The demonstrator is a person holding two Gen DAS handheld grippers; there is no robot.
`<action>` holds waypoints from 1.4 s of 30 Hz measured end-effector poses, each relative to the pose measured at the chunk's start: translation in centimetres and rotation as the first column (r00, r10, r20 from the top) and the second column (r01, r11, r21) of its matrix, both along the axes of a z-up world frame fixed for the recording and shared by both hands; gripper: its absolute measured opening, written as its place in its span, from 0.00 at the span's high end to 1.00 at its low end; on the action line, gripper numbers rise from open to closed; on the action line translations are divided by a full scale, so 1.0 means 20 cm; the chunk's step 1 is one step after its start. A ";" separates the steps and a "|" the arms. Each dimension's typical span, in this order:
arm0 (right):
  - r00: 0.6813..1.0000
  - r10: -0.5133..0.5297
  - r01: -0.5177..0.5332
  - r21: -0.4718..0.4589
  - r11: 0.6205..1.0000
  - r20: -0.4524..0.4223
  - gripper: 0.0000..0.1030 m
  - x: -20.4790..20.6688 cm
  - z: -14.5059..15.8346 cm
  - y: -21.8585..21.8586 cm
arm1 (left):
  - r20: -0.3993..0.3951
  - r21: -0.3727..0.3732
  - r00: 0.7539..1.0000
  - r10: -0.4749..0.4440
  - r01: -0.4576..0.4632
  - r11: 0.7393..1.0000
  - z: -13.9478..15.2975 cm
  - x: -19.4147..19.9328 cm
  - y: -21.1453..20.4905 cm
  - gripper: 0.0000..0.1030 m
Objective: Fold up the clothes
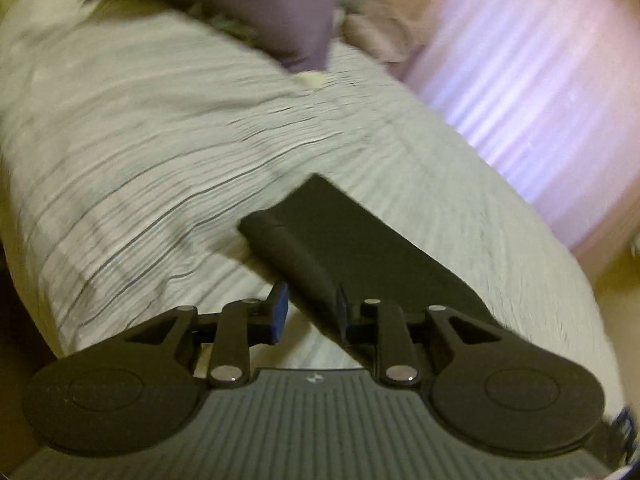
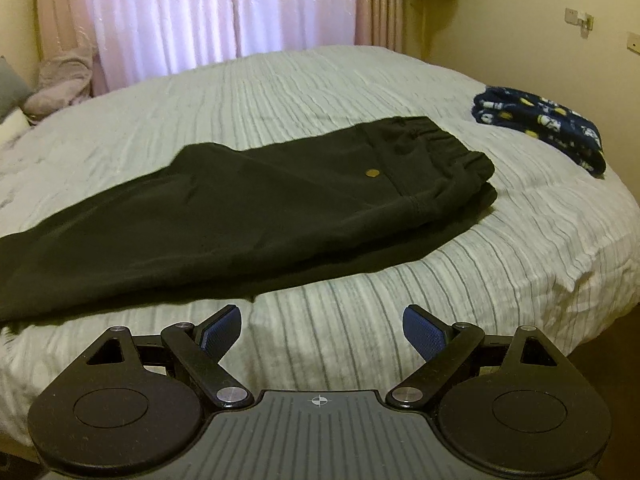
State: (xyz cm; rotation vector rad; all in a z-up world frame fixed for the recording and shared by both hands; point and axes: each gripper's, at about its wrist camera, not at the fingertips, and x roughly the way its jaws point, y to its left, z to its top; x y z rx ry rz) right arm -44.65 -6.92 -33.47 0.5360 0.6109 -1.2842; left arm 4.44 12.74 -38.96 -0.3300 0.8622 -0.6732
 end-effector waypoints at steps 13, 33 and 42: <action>0.998 0.046 -0.044 0.031 0.999 -0.050 0.12 0.13 -0.06 -0.14 | -0.038 -0.291 0.999 -0.011 0.000 0.957 -0.09 0.17 0.08 1.00; 0.997 0.057 -0.054 0.044 0.998 -0.058 0.12 0.13 -0.09 -0.15 | -0.316 -0.299 0.948 0.024 -0.123 0.946 -0.26 0.08 0.08 0.72; 0.999 -0.006 0.007 0.042 0.999 -0.034 0.12 0.02 -0.08 -0.16 | -0.329 -0.284 0.941 0.073 -0.173 0.943 -0.28 0.10 -0.02 0.73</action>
